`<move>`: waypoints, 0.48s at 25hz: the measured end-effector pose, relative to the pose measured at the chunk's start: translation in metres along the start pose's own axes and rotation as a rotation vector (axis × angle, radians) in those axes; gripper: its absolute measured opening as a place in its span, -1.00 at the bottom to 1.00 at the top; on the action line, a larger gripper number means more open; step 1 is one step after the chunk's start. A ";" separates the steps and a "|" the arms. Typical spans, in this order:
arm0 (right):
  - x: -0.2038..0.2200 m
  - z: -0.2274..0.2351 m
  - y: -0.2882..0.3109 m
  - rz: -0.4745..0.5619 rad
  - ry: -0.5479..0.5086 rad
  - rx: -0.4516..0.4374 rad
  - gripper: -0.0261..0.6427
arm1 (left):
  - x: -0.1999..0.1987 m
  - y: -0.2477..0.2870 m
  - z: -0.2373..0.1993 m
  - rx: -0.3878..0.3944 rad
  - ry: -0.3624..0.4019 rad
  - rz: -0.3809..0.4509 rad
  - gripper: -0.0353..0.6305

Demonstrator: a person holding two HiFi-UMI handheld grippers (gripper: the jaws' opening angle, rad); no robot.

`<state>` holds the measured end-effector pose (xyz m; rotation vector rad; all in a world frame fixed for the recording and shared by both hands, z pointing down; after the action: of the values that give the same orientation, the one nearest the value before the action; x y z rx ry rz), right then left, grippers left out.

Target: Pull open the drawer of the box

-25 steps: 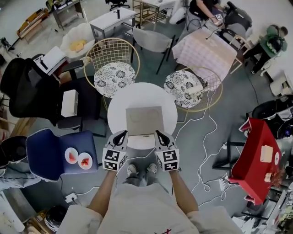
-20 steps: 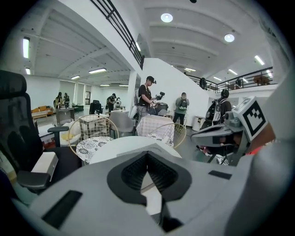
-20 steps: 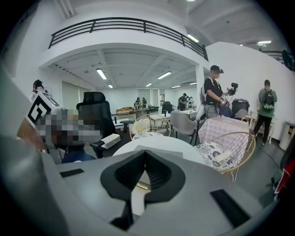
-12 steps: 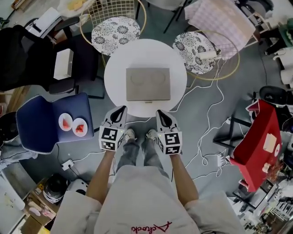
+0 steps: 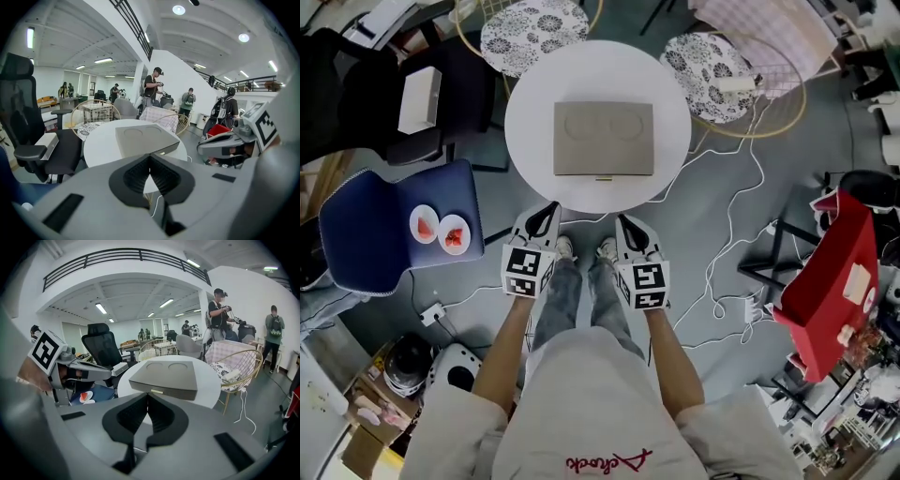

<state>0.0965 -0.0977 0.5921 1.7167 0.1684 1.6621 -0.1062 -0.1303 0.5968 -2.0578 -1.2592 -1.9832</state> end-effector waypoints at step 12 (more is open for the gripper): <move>0.011 0.001 0.007 -0.029 -0.003 -0.042 -0.88 | -0.004 0.052 -0.020 -0.013 0.020 0.002 -0.86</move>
<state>0.0962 -0.0971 0.6054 1.6784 0.1558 1.6303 -0.0942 -0.1781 0.6231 -2.0384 -1.2432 -2.0122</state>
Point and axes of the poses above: the fingertips, and each gripper's own axes: y forward along the fingers, z to its right, x out of its underside, the point moved 8 cm from there along -y, backward along the fingers, and after that the axes turned 1 degree about x, right-handed, at the moved point
